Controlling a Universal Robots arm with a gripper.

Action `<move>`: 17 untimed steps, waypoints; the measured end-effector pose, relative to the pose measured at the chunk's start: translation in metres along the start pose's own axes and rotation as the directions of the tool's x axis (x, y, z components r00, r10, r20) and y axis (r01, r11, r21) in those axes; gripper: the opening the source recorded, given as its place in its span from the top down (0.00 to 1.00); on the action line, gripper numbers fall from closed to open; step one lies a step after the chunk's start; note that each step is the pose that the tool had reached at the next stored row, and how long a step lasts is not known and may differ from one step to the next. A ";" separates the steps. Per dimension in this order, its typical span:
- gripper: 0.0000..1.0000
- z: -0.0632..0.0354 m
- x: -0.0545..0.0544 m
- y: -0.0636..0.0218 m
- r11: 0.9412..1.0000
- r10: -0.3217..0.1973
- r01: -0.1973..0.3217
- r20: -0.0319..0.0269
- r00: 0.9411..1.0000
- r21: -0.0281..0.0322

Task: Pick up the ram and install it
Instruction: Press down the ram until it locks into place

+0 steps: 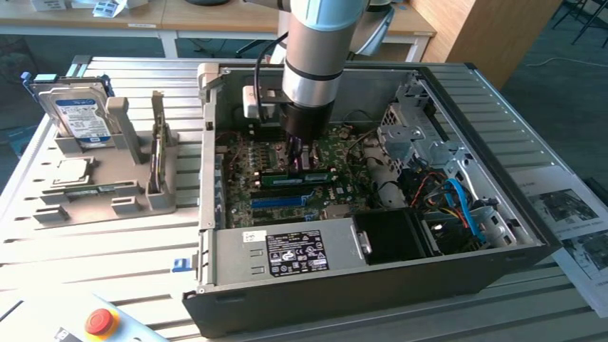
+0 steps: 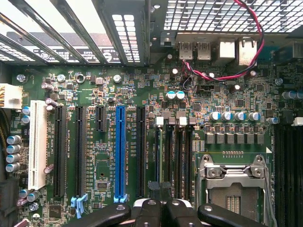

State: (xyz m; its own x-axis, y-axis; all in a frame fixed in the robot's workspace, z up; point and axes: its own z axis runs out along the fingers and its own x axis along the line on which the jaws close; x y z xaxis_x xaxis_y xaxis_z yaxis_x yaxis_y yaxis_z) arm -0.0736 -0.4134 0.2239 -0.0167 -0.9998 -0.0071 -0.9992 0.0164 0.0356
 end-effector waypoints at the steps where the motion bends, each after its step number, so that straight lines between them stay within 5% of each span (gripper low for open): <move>1: 0.90 0.0000 0.000 0.0000 1.000 0.000 0.000 0.000 1.000 0.000; 17: 0.90 0.0014 0.000 0.0000 1.000 0.000 0.000 0.000 1.000 0.000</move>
State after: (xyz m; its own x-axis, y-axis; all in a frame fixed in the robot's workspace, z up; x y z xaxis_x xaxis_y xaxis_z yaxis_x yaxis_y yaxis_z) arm -0.0736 -0.4134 0.2225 -0.0167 -0.9998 -0.0071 -0.9992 0.0165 0.0356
